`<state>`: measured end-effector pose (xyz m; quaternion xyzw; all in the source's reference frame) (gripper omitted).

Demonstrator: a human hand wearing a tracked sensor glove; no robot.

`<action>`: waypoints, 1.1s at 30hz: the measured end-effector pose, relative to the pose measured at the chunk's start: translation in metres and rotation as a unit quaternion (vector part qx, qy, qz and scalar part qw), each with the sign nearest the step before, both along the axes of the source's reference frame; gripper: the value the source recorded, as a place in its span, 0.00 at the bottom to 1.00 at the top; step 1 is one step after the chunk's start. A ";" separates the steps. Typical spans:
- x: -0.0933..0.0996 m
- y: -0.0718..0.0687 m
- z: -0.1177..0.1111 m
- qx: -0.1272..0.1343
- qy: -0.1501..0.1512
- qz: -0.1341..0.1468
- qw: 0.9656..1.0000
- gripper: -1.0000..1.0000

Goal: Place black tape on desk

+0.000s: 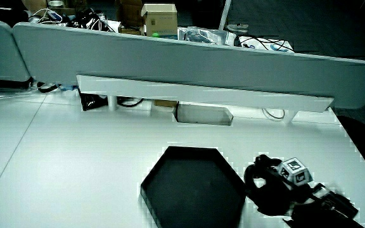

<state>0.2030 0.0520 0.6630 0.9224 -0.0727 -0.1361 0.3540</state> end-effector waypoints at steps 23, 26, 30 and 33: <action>0.021 0.066 0.073 -0.154 0.102 0.052 0.981 0.50; 0.023 0.069 0.075 -0.166 0.099 0.069 0.979 0.46; 0.030 0.082 0.076 -0.168 0.082 0.076 0.979 0.29; 0.036 0.093 0.081 -0.169 0.070 0.084 0.979 0.17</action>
